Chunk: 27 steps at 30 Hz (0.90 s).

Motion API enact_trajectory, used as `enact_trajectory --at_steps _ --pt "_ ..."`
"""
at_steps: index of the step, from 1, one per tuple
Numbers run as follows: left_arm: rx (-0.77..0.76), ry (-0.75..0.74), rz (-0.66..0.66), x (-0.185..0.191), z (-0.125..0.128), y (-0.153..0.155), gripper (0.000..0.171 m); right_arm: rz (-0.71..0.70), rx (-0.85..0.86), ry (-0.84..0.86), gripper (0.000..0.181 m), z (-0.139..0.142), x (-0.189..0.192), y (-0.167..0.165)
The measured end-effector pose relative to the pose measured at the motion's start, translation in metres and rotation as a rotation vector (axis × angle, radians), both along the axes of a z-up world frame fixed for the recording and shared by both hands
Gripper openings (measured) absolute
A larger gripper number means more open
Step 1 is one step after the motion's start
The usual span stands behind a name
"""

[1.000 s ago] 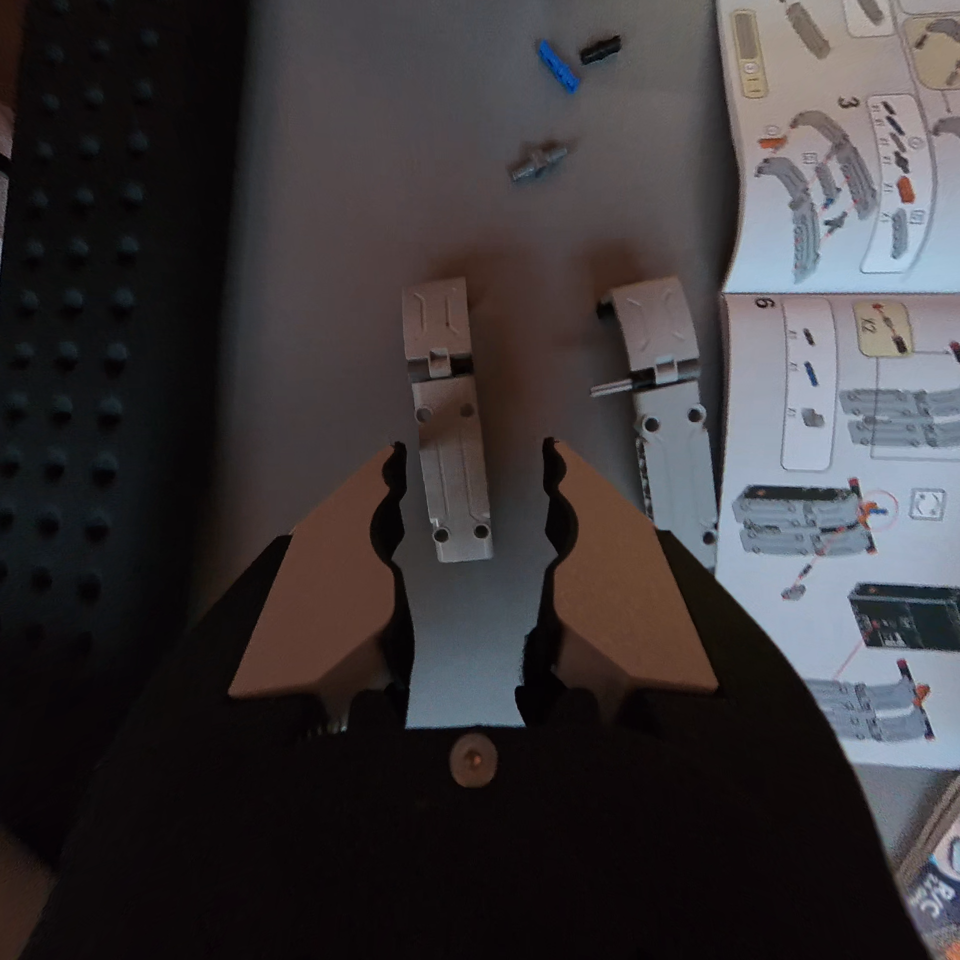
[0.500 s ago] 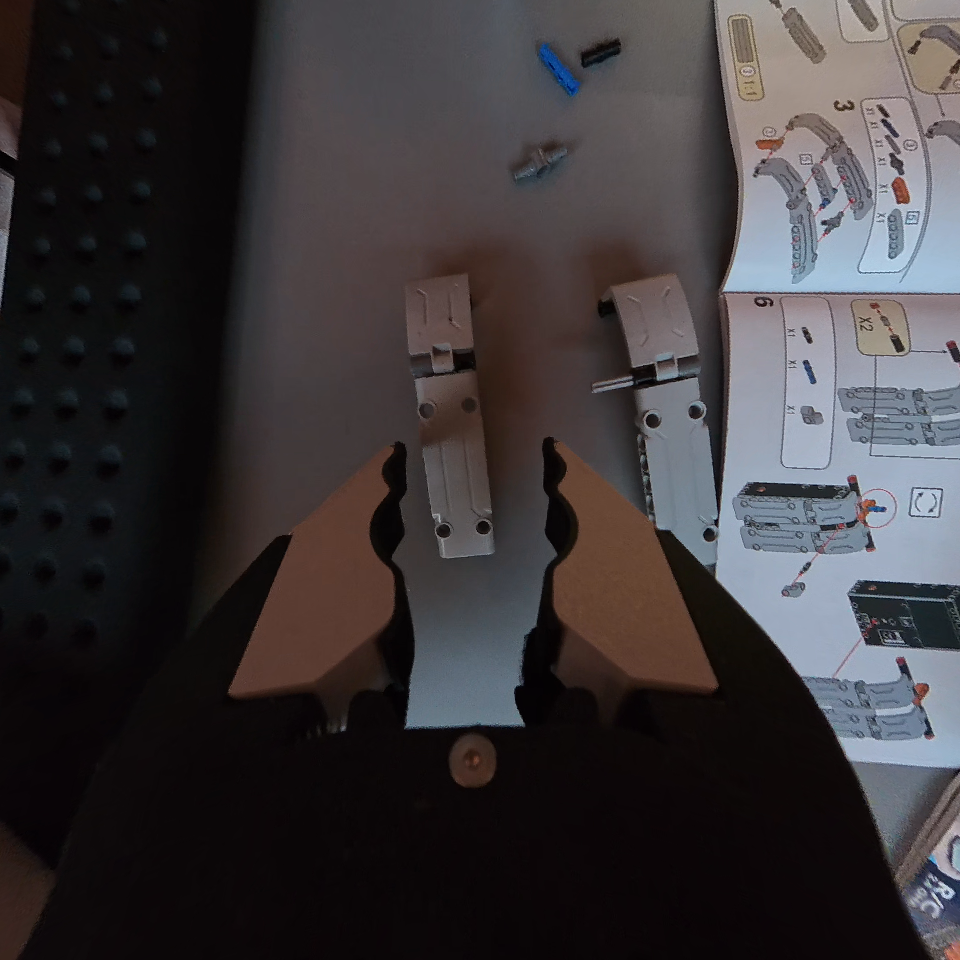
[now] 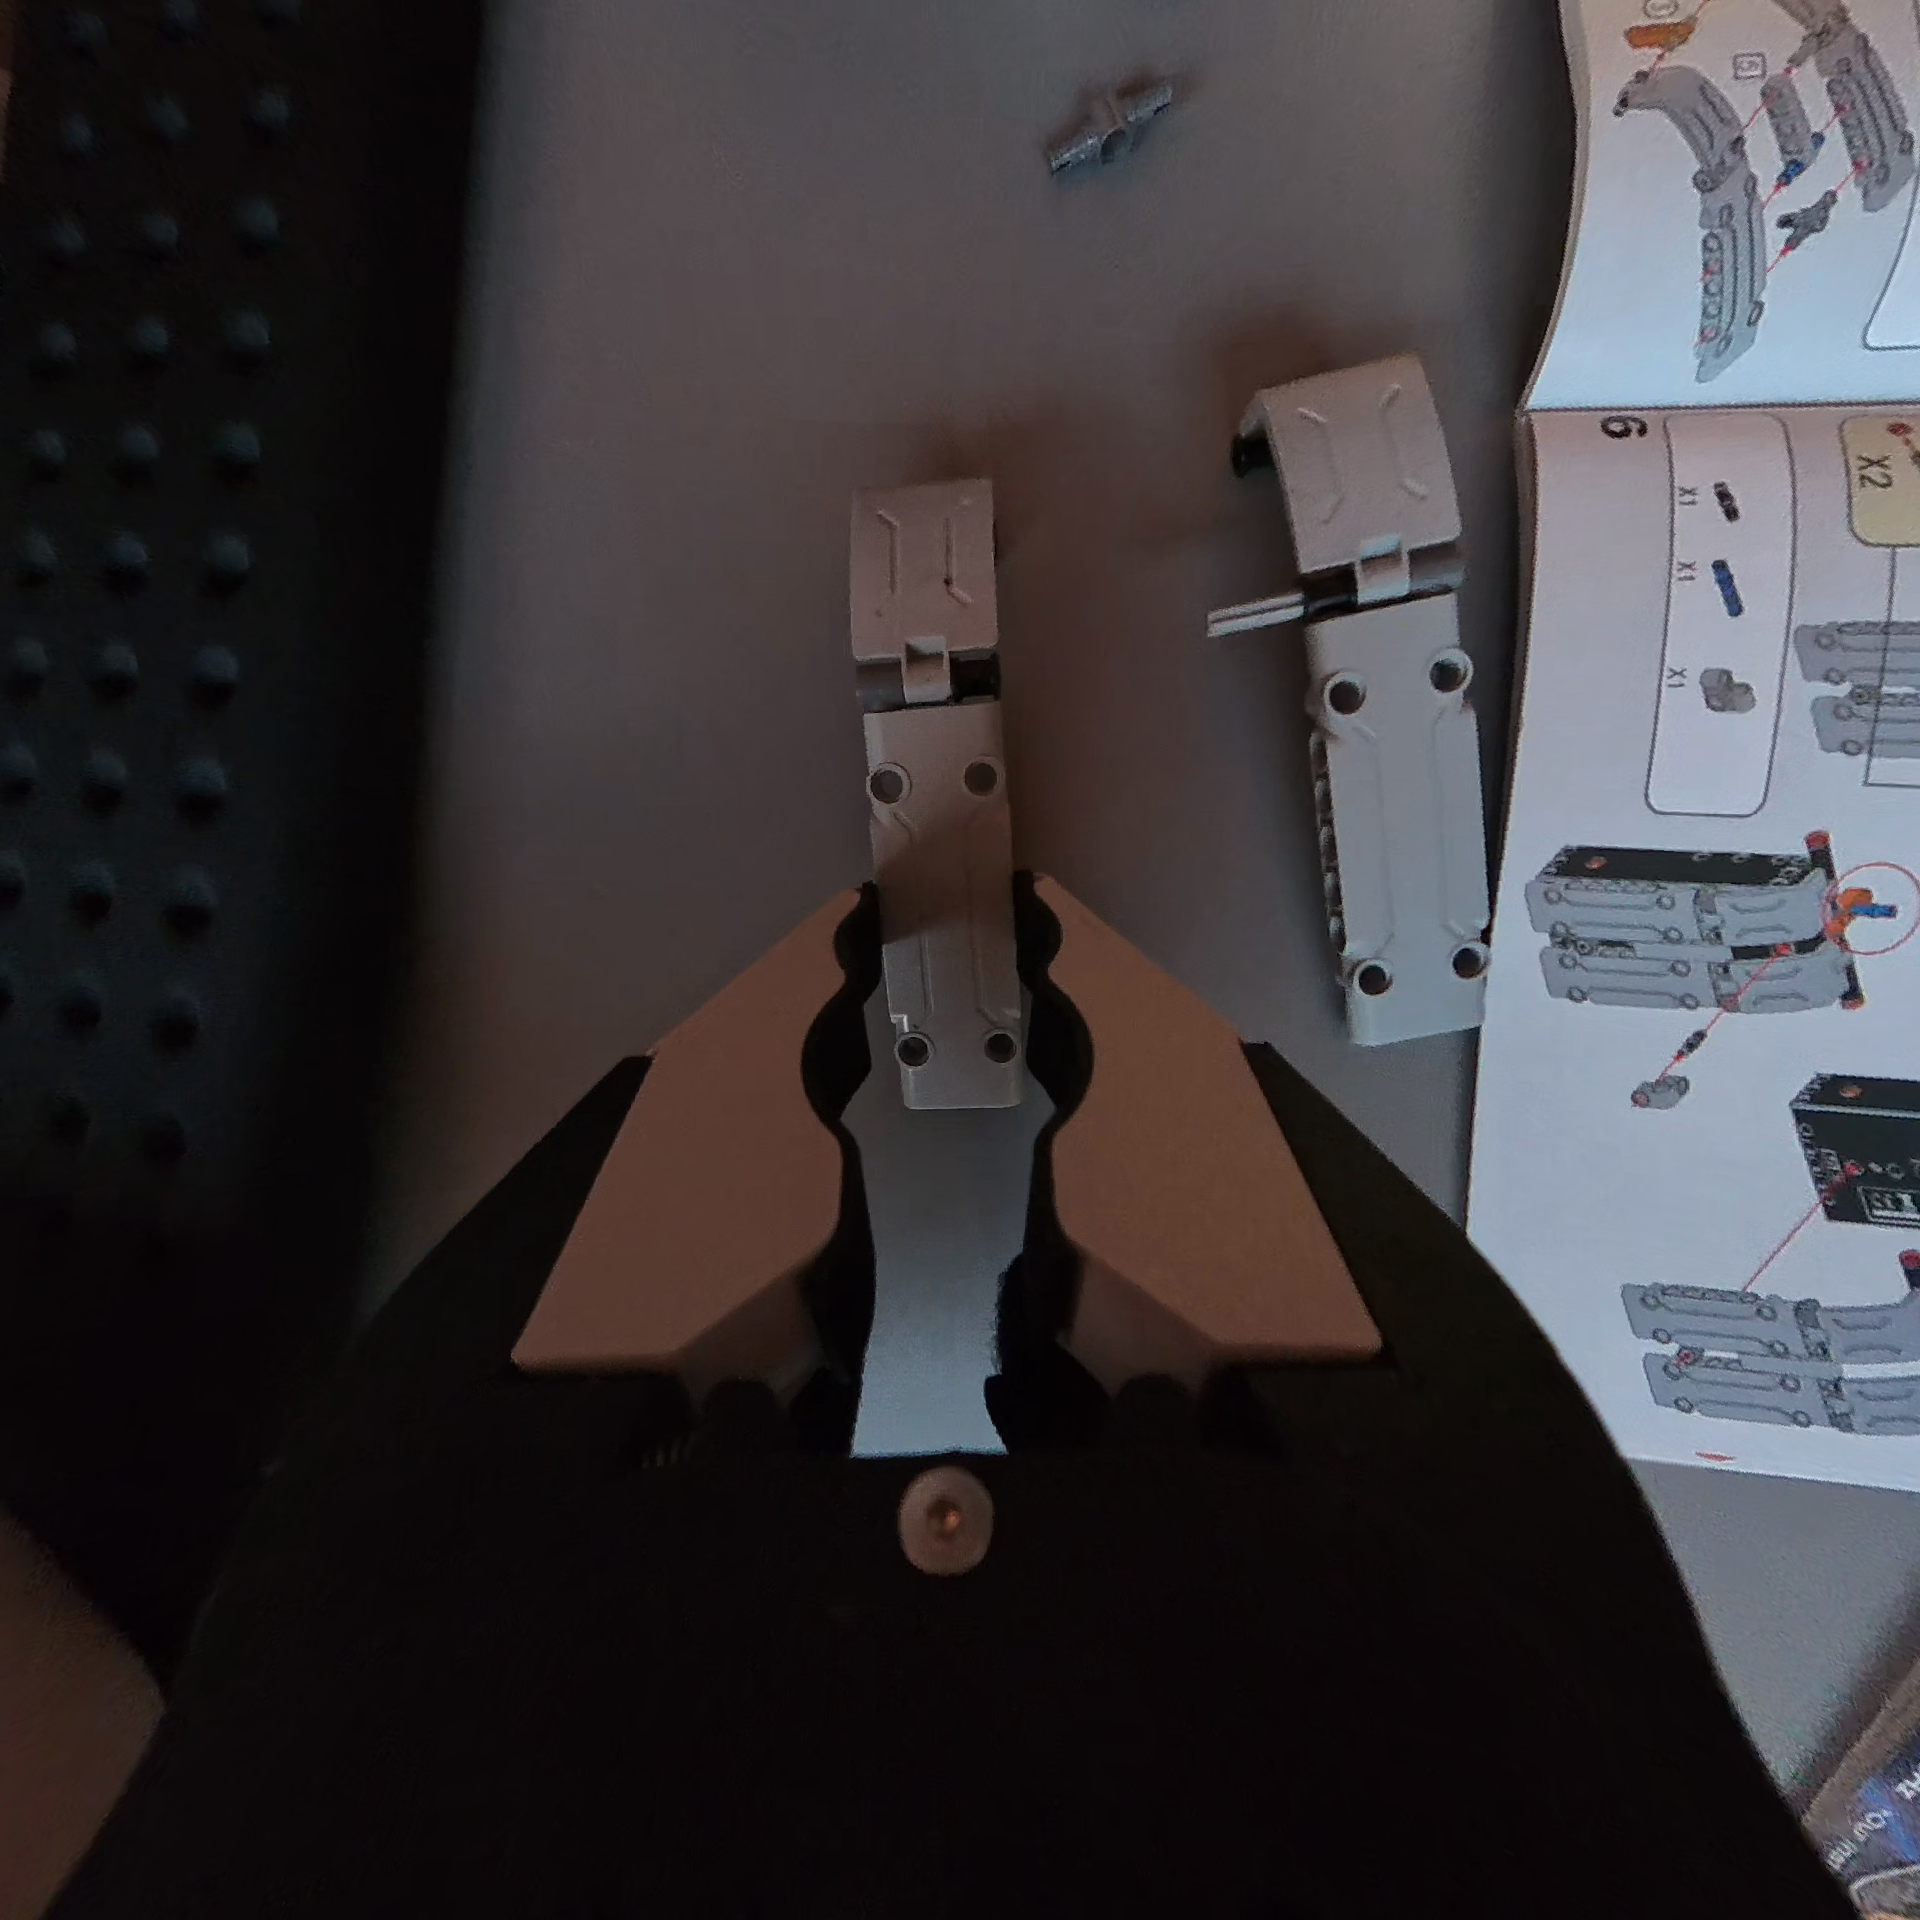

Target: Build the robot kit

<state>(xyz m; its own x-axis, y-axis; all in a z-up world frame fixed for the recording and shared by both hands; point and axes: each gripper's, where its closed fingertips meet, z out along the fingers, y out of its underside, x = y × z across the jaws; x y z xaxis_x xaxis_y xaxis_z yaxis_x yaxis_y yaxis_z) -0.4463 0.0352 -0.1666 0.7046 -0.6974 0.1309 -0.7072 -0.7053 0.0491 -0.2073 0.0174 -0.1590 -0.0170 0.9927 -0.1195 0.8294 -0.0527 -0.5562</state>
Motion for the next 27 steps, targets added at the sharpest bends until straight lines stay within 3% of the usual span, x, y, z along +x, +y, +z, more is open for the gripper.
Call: enact_trajectory --at_steps 10,16,23,27 --pt "-0.051 0.09 -0.061 -0.001 0.0 -0.001 0.006 0.071 -0.001 0.072 0.028 -0.002 0.001 -0.001" --pt "-0.05 0.103 -0.058 0.0 0.0 -0.002 0.008 0.023 -0.036 0.128 0.045 0.006 0.002 0.001" --pt "-0.063 0.065 -0.013 0.004 0.001 -0.005 0.019 -0.048 -0.048 0.274 0.046 0.028 0.011 0.016" --pt "-0.052 0.031 0.026 0.007 0.004 -0.007 0.026 -0.075 -0.069 0.265 0.048 0.027 0.013 0.018"
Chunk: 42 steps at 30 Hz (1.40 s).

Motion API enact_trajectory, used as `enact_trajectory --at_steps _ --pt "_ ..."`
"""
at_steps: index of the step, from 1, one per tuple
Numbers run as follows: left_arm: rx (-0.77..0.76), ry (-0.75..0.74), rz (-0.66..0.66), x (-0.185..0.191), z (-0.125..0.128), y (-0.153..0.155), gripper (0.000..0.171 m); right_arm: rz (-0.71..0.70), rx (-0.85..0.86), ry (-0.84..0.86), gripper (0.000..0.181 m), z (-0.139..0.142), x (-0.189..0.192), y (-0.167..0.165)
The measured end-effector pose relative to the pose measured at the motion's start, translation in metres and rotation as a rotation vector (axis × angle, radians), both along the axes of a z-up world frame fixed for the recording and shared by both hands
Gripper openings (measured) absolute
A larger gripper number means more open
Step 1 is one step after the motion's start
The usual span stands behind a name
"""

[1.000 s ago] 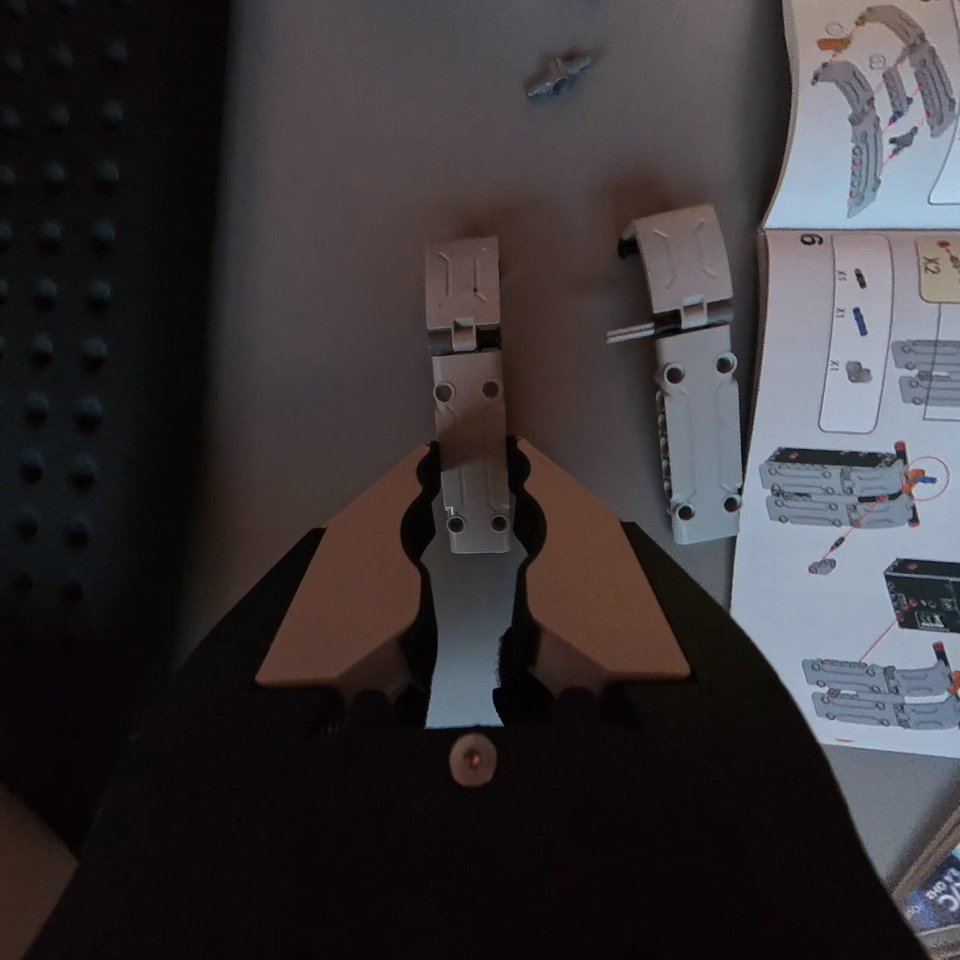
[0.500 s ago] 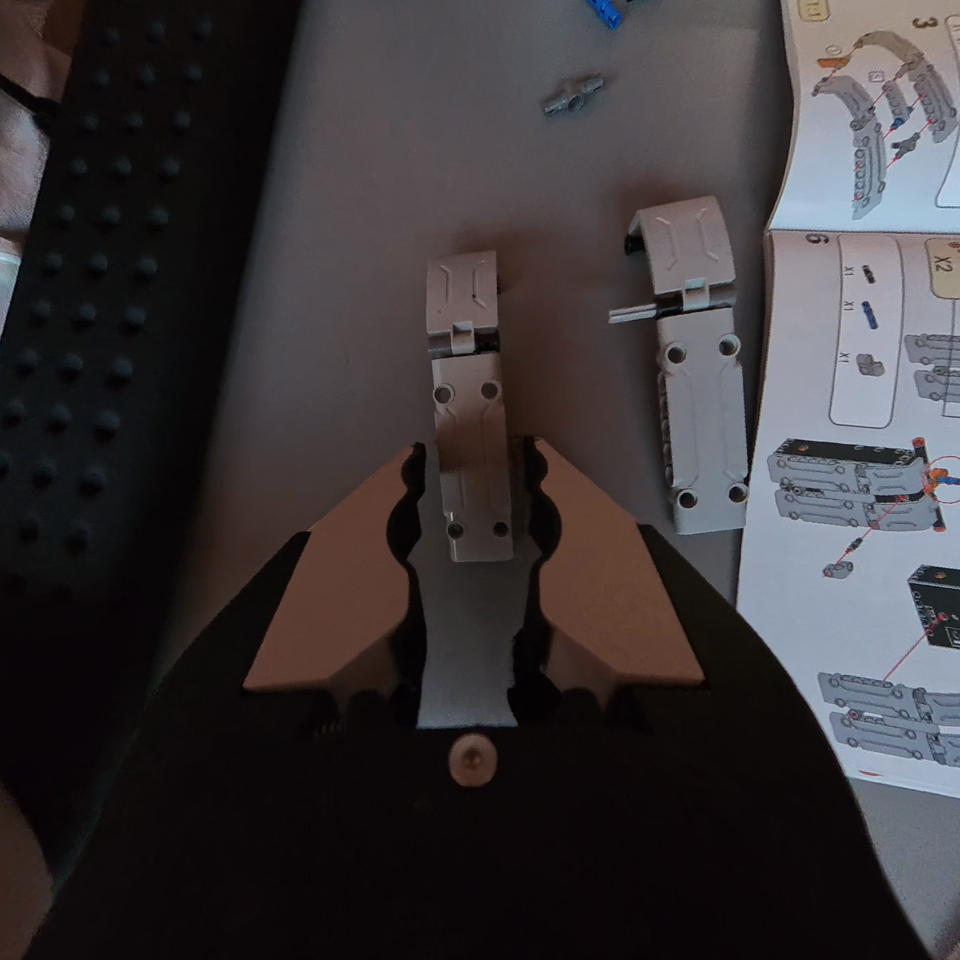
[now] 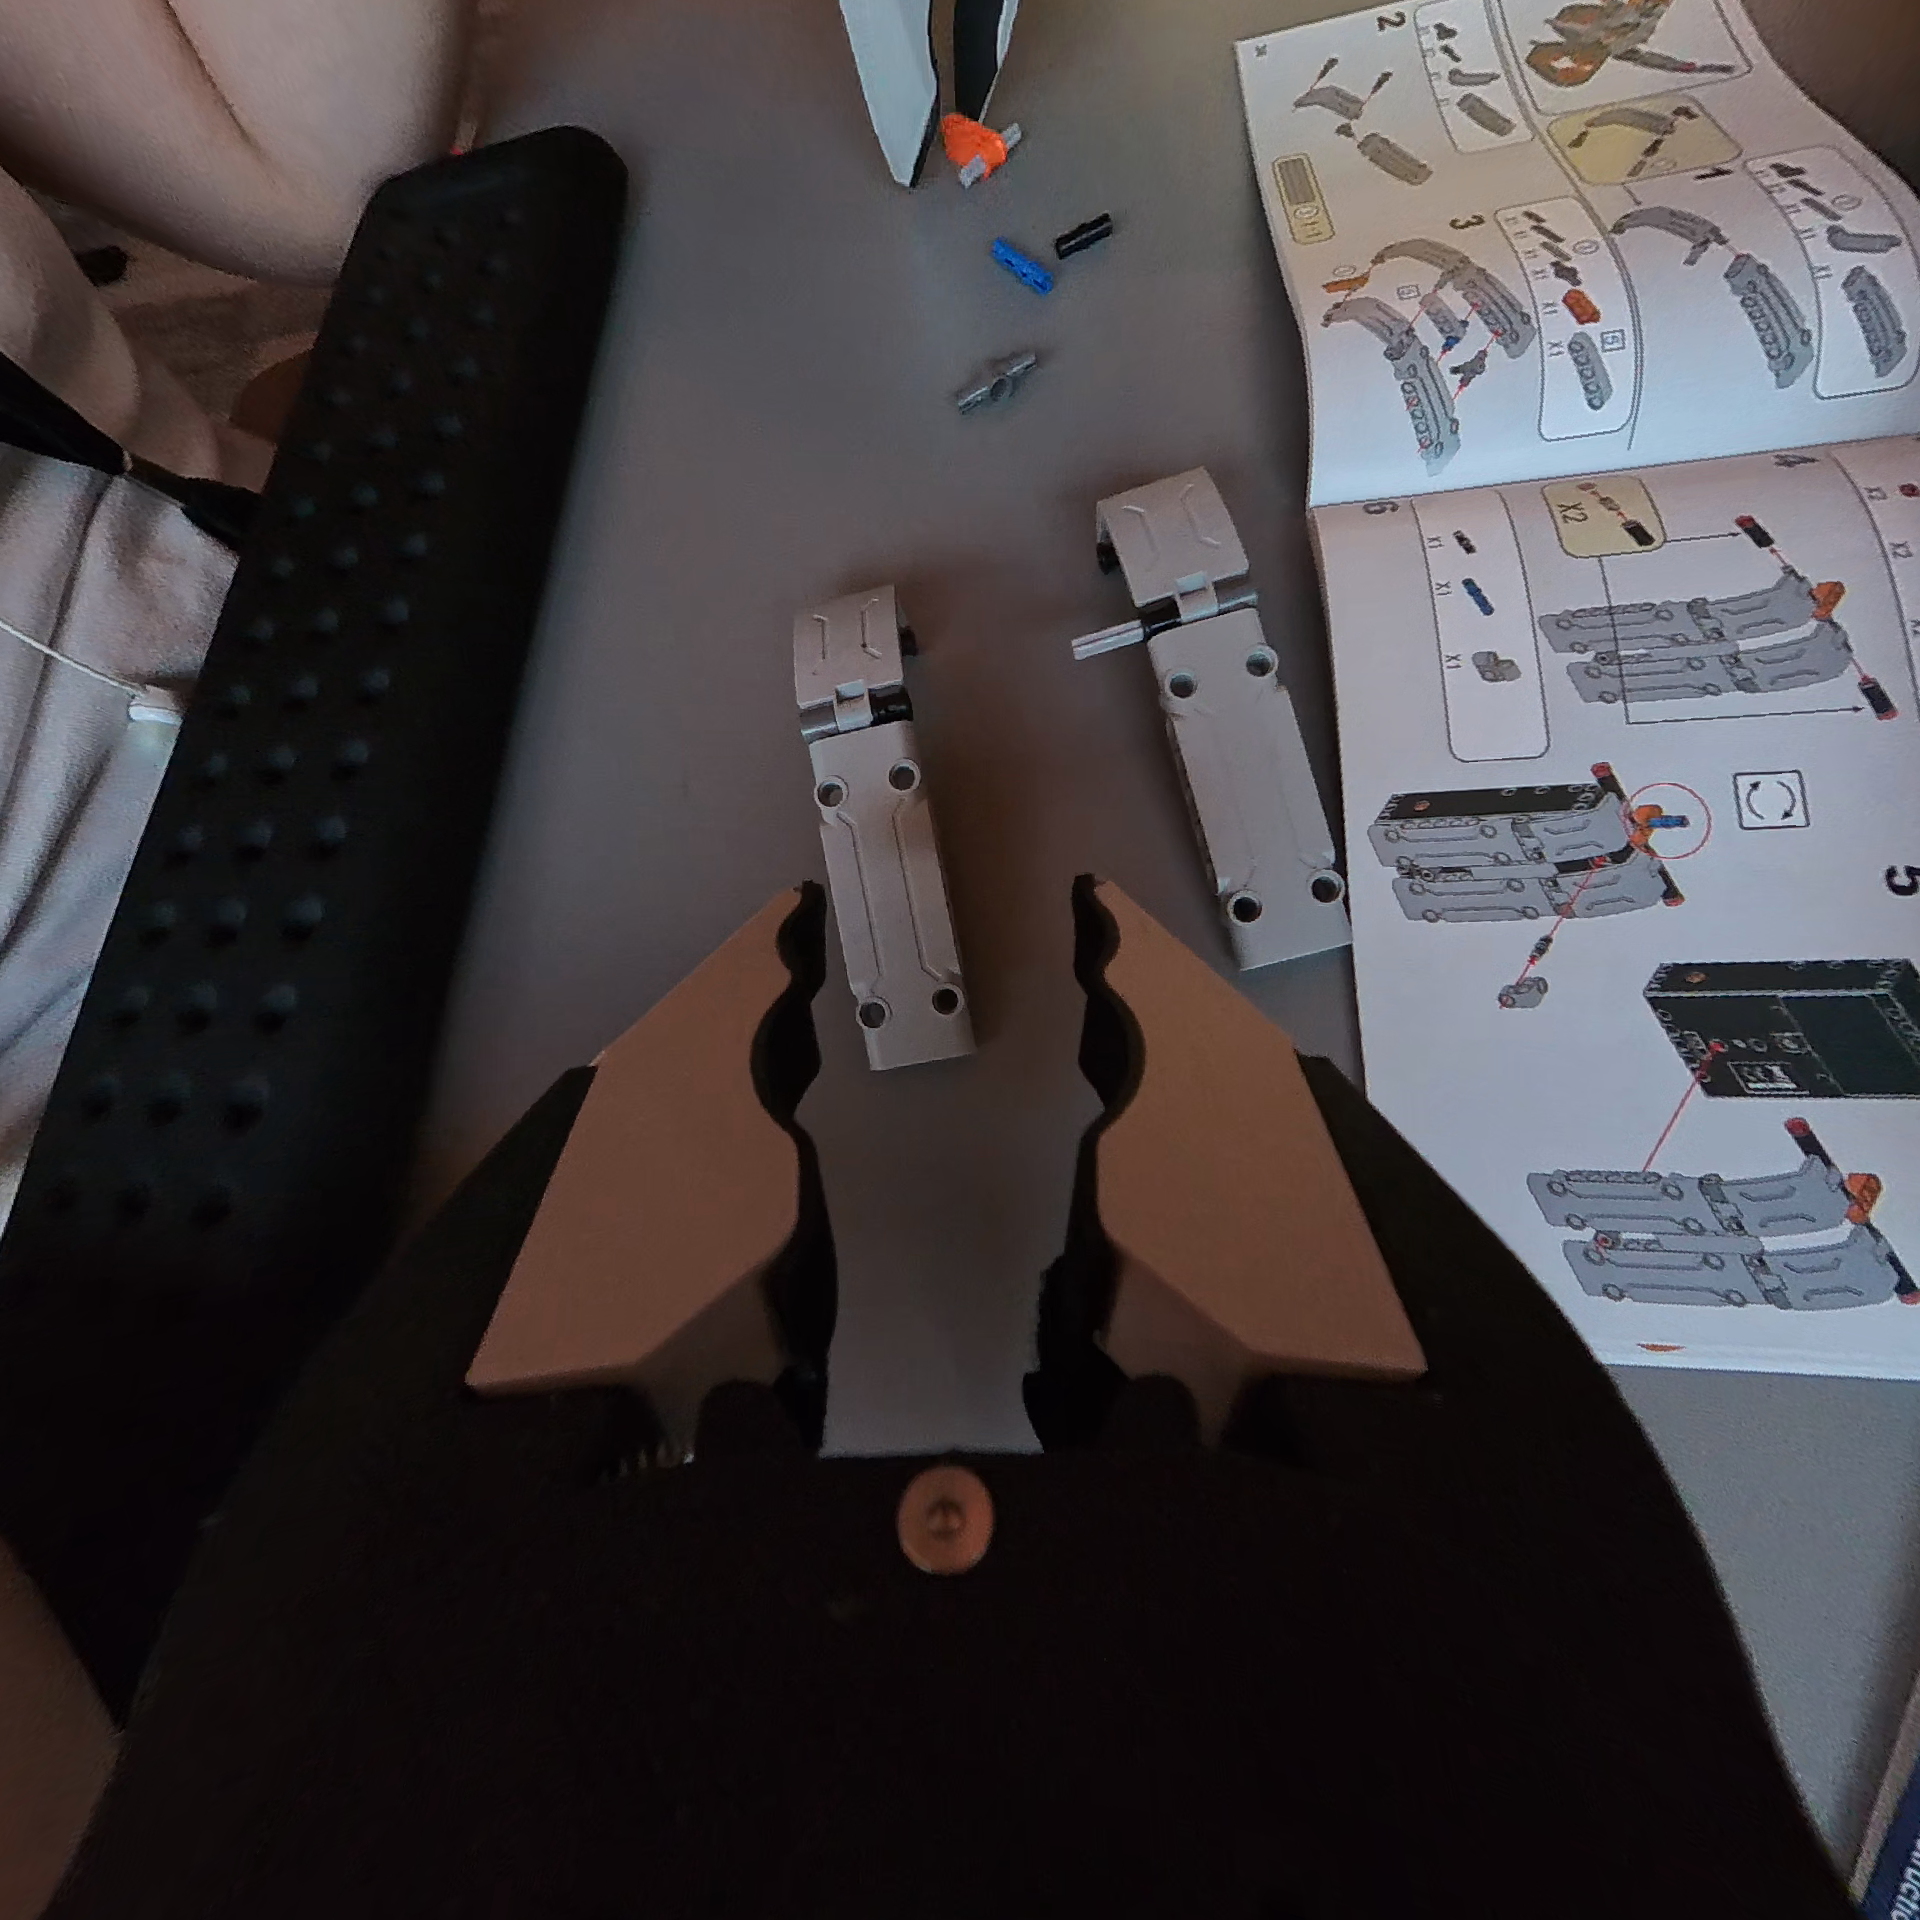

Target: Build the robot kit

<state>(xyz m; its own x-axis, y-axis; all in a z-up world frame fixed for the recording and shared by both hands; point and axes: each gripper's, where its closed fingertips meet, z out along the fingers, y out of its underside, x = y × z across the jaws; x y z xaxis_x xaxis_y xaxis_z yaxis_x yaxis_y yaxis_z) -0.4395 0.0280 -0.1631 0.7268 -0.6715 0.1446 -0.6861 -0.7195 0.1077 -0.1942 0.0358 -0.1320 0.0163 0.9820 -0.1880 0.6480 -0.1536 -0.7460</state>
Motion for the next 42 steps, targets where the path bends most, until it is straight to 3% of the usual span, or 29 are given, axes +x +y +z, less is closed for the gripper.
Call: enact_trajectory --at_steps 3,12,17,22,26,33,37,42 --pt "0.058 -0.053 0.053 0.002 0.006 0.004 0.034 0.023 0.011 0.011 0.051 0.007 -0.008 -0.005" --pt "0.31 -0.252 0.174 0.016 0.038 0.017 0.025 0.08 0.099 -0.027 0.057 0.018 -0.02 -0.017" --pt "0.59 -0.305 0.13 0.032 0.059 0.037 0.018 0.107 0.079 -0.011 0.057 0.02 -0.025 -0.021" --pt "0.903 -0.375 0.078 0.059 0.078 0.036 0.001 0.104 0.071 -0.011 0.057 0.018 -0.026 -0.014" --pt "1.024 -0.436 0.068 0.084 0.074 0.02 0.0 0.1 0.046 0.009 0.057 0.021 -0.029 -0.013" --pt "1.052 -0.456 0.105 0.097 0.039 -0.002 0.0 0.176 0.085 -0.052 0.063 0.015 -0.041 -0.032" --pt "1.176 -0.424 0.072 0.097 0.053 -0.002 0.0 0.167 0.103 -0.111 0.064 0.001 -0.037 -0.031" --pt "1.143 -0.321 0.039 0.096 0.038 0.001 0.007 0.143 0.121 -0.117 0.064 -0.005 -0.036 -0.024"
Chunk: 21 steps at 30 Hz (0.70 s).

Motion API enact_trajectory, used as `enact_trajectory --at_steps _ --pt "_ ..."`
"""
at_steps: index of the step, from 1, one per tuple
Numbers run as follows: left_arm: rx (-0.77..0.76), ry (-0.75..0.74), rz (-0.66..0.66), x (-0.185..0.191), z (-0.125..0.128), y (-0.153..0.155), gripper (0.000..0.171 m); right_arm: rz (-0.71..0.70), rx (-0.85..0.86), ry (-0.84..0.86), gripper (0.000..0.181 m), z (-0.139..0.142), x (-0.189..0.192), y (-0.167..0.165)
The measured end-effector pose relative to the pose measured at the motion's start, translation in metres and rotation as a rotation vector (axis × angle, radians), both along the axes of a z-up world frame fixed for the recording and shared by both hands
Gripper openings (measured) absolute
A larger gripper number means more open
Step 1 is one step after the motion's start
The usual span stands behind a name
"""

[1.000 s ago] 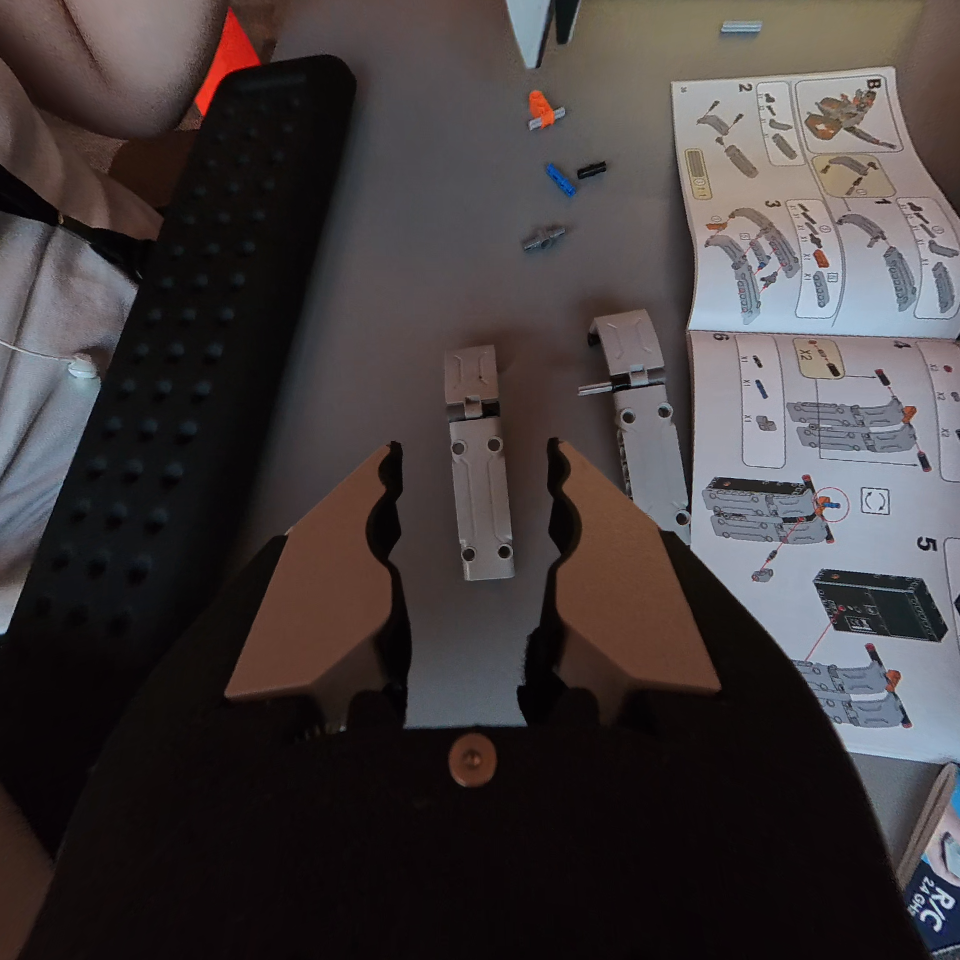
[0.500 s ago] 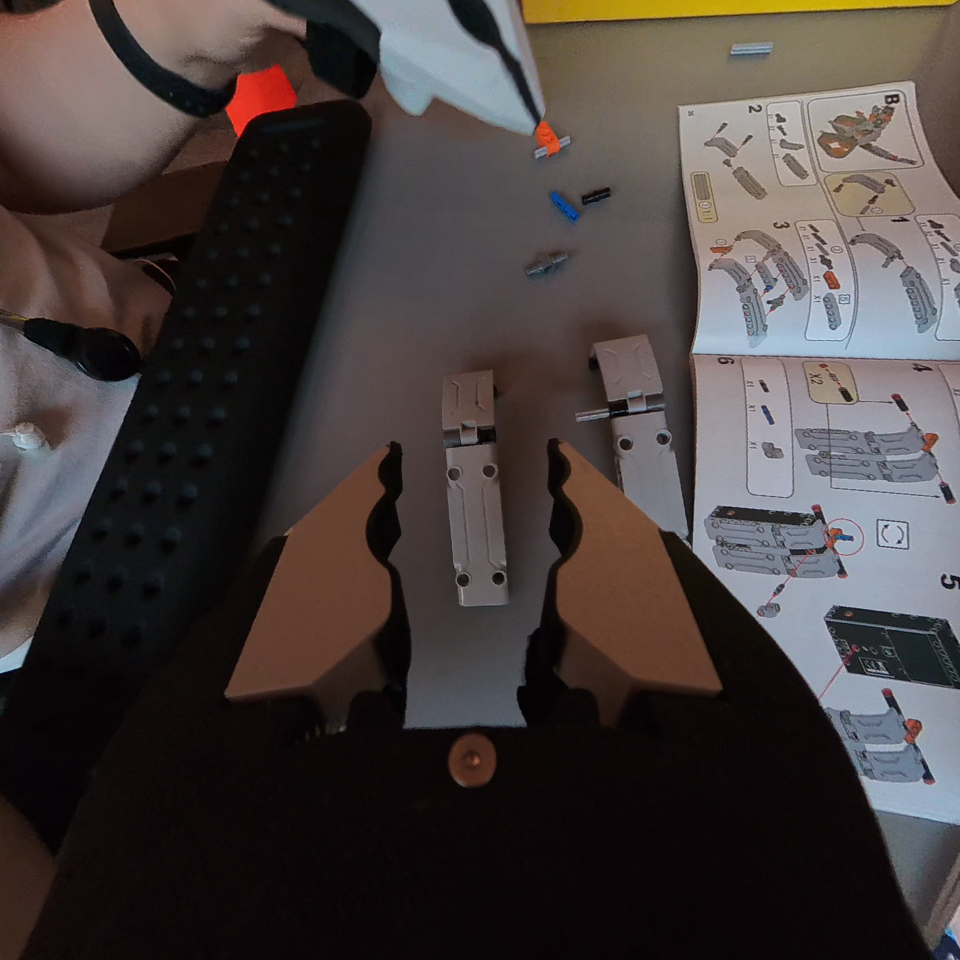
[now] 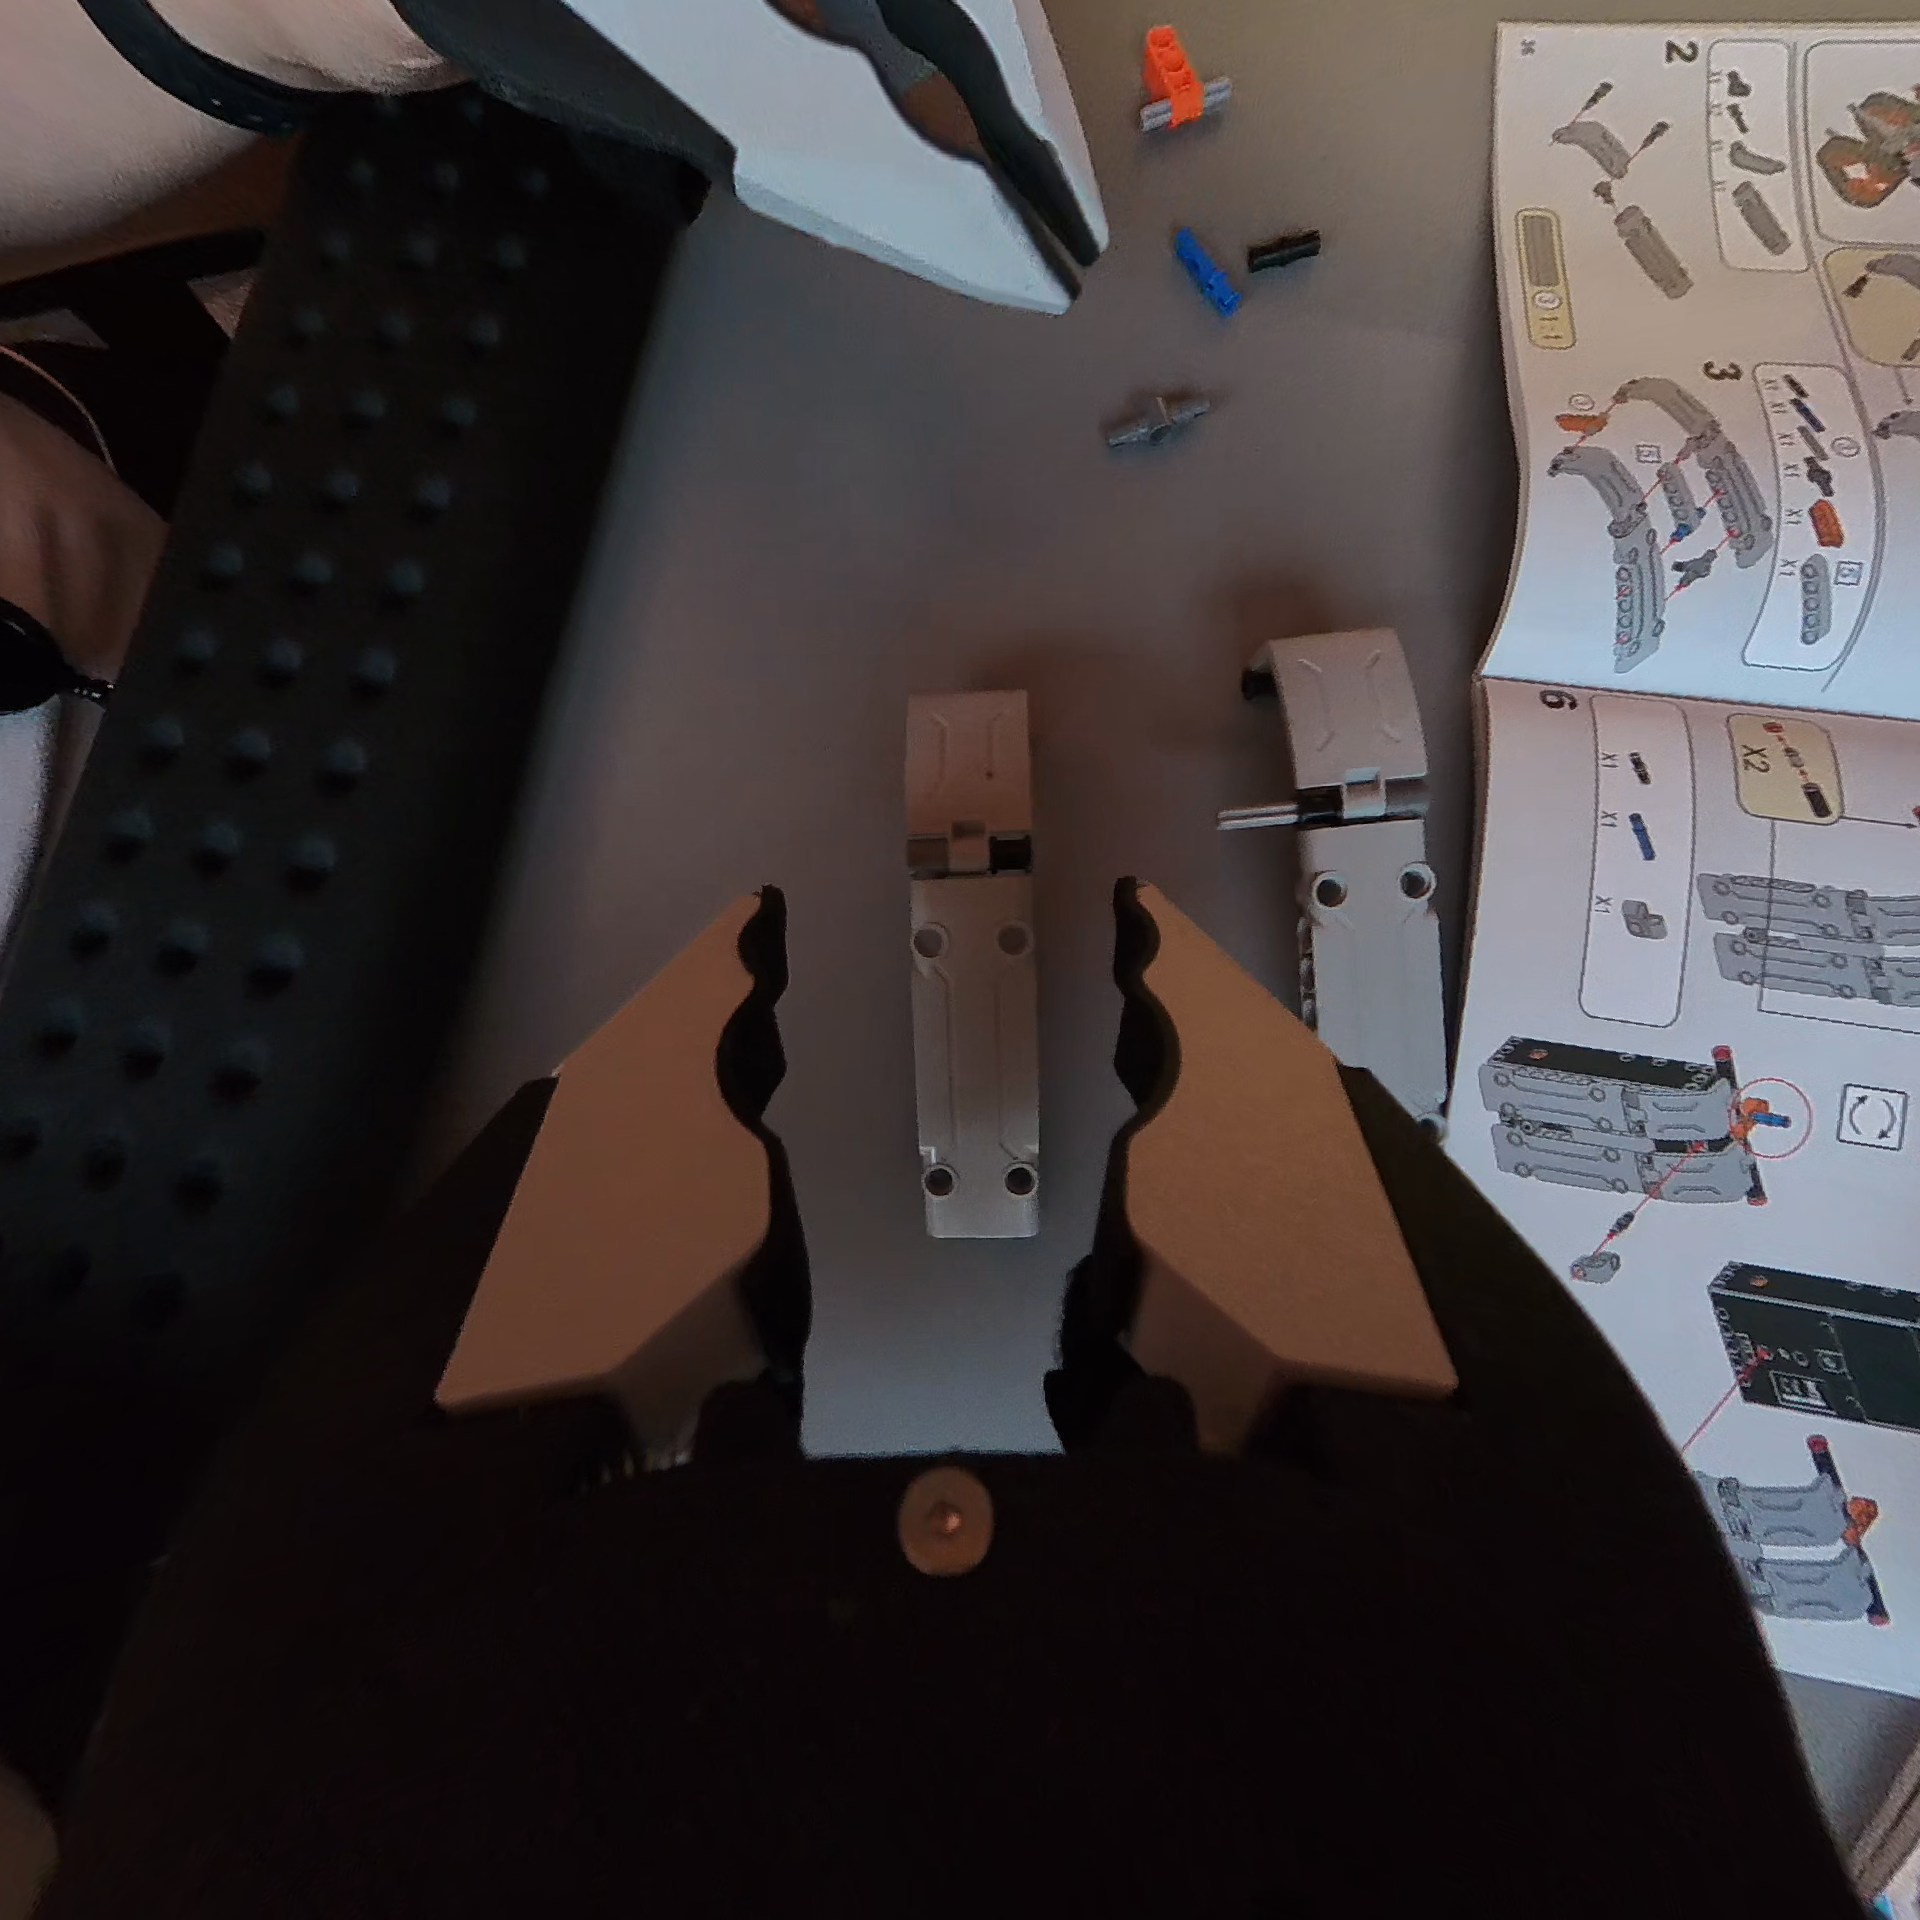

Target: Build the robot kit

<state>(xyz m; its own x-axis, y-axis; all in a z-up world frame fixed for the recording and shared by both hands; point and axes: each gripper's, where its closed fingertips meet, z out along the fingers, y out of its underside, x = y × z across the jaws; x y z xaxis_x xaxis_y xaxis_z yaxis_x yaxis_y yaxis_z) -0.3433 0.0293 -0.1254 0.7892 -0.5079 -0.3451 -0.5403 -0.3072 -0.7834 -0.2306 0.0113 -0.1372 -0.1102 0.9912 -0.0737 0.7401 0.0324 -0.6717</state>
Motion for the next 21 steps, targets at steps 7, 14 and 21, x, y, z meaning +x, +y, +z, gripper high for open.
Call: enact_trajectory --at_steps 7,14,21 --pt "-0.086 -0.039 0.005 -0.001 -0.009 0.002 0.014 -0.002 -0.045 -0.02 0.059 -0.018 0.002 0.006" --pt "-0.104 -0.016 -0.008 0.0 -0.014 0.001 0.012 0.005 -0.059 -0.032 0.059 -0.021 -0.001 0.007" --pt "-0.088 0.06 -0.017 0.002 -0.018 0.0 0.009 0.013 -0.02 -0.06 0.057 -0.019 0.0 0.0"
